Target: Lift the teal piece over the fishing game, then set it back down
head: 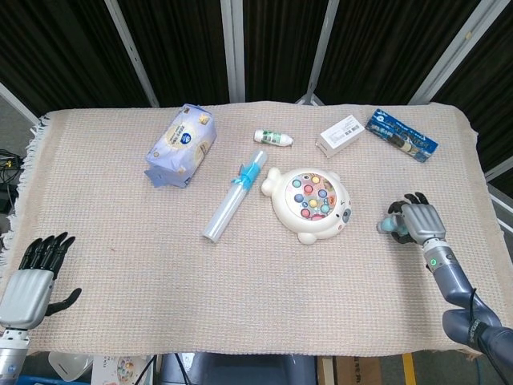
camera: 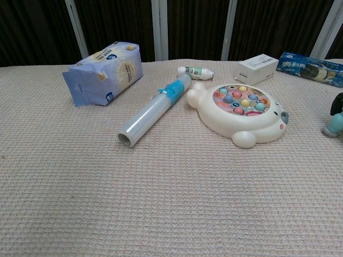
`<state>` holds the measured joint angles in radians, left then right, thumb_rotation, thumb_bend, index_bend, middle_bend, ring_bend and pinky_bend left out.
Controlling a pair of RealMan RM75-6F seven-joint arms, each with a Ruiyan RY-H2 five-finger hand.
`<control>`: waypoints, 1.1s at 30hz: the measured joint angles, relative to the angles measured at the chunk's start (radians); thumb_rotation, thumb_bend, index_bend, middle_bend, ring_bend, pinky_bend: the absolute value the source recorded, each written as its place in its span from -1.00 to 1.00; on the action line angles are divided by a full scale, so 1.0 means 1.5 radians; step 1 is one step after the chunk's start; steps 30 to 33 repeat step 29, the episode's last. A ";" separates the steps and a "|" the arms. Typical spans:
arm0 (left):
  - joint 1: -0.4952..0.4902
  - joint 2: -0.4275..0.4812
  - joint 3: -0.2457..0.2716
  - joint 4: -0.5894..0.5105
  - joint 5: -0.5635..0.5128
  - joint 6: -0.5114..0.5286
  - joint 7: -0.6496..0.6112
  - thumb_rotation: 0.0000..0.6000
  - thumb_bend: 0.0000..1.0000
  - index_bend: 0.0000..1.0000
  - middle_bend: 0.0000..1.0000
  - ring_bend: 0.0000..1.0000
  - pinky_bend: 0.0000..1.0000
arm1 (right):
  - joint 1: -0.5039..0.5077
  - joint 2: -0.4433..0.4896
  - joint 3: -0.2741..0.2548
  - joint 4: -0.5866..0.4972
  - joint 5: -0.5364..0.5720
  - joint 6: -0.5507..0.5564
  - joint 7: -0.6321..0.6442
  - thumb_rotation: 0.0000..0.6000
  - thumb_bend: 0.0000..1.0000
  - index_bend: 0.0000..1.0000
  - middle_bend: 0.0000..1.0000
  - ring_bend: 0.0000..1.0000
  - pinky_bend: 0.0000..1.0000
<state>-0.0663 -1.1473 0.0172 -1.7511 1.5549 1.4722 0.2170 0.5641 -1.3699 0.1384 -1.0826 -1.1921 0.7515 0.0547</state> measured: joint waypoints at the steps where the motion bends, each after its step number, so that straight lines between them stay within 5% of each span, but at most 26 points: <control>1: 0.000 0.000 0.000 0.000 0.000 0.000 0.000 1.00 -0.55 -1.00 -1.00 -1.00 -1.00 | -0.001 0.001 0.000 -0.002 0.001 0.001 -0.001 1.00 -0.35 -0.28 -0.34 -0.78 -0.93; 11: -0.001 0.000 -0.001 0.001 0.001 0.001 0.000 1.00 -0.56 -1.00 -1.00 -1.00 -1.00 | -0.024 0.014 -0.002 -0.029 0.000 0.033 0.014 1.00 -0.35 -0.98 -0.72 -0.99 -1.00; 16: -0.001 0.000 -0.001 0.001 0.003 0.004 -0.003 1.00 -0.56 -1.00 -1.00 -1.00 -1.00 | -0.030 0.030 -0.002 -0.050 -0.003 0.039 0.020 1.00 -0.35 -1.00 -0.99 -1.00 -1.00; 22: 0.003 0.000 -0.003 0.003 -0.004 0.008 -0.012 1.00 -0.55 -1.00 -1.00 -1.00 -1.00 | -0.065 0.071 0.002 -0.126 -0.021 0.111 0.051 1.00 -0.35 -1.00 -1.00 -1.00 -1.00; 29: 0.009 -0.001 -0.003 0.011 -0.008 0.015 -0.024 1.00 -0.55 -1.00 -1.00 -1.00 -1.00 | -0.170 0.110 -0.011 -0.212 -0.082 0.320 0.101 1.00 -0.35 -1.00 -1.00 -1.00 -1.00; 33: 0.009 -0.001 -0.003 0.011 -0.008 0.015 -0.024 1.00 -0.55 -1.00 -1.00 -1.00 -1.00 | -0.170 0.110 -0.011 -0.212 -0.082 0.320 0.101 1.00 -0.35 -1.00 -1.00 -1.00 -1.00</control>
